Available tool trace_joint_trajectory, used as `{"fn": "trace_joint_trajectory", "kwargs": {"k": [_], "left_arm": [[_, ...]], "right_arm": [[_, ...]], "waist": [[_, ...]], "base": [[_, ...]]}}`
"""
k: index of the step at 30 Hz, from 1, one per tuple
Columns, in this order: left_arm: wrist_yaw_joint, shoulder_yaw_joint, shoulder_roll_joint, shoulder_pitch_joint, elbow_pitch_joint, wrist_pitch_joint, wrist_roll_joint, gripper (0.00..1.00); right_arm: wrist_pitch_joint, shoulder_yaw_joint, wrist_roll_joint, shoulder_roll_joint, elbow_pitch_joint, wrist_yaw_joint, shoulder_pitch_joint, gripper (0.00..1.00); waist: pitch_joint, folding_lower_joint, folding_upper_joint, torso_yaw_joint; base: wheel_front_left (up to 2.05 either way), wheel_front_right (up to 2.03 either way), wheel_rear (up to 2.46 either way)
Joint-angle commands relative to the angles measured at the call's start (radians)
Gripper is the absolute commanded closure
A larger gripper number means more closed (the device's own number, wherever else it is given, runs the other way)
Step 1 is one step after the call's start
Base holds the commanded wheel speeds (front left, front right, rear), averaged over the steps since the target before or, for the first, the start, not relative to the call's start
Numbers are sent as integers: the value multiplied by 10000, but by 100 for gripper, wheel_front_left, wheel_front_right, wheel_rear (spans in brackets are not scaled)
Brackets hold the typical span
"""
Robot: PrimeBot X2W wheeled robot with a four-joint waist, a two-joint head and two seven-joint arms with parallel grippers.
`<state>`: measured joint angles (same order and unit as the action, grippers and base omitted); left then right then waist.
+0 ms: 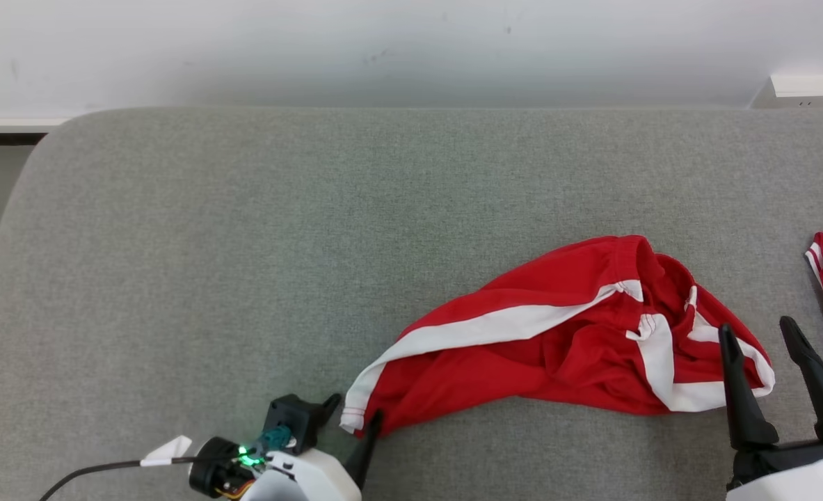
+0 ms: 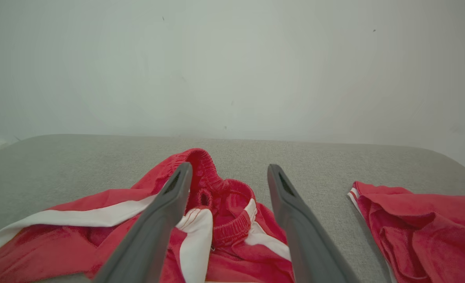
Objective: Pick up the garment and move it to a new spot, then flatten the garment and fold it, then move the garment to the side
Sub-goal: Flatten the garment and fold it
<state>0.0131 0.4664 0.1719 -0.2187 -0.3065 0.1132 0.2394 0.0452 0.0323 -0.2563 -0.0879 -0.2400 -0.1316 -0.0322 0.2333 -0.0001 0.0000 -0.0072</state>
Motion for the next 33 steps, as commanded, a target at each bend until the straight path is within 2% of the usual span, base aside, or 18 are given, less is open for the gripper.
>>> {"fn": "trace_joint_trajectory", "kwargs": {"k": [1, 2, 18, 19, 21, 28, 33], "left_arm": [[36, 128, -9, 107, -352, 302, 2, 86], [54, 159, -28, 67, -397, 313, 9, 100], [103, 301, -338, -784, -691, -797, -9, 100], [61, 289, -353, -783, -702, -911, 8, 100], [6, 234, -336, -801, -704, -1119, 51, 100], [-324, -196, -192, -903, 186, -2337, 31, 100], [-777, -733, 228, -1025, 1913, -3087, -221, 100]], "right_arm": [[63, -65, -143, -120, 118, 21, 219, 0], [151, -183, -171, -228, 282, 21, 280, 0], [680, -2831, -1323, -1986, 3824, 21, 3324, 0], [706, -2947, -1394, -2051, 3936, 21, 3445, 47], [768, -3078, -1472, -2200, 4044, 21, 3569, 100], [550, -3158, -1662, -2472, 3542, 21, 3612, 100], [70, -2617, -1439, -2501, 2319, 21, 3494, 100]], "waist": [[25, 1, 0, -4], [46, 1, 0, -4], [546, 1, 0, 847], [541, 1, 0, 875], [534, 1, 0, 908], [292, 1, 0, 773], [-125, 1, 0, 570]], "base": [[0, 0, 0], [0, 0, 0], [0, 0, 0], [0, 0, 0], [0, 0, 0], [0, 0, 0], [0, 0, 0]]}}
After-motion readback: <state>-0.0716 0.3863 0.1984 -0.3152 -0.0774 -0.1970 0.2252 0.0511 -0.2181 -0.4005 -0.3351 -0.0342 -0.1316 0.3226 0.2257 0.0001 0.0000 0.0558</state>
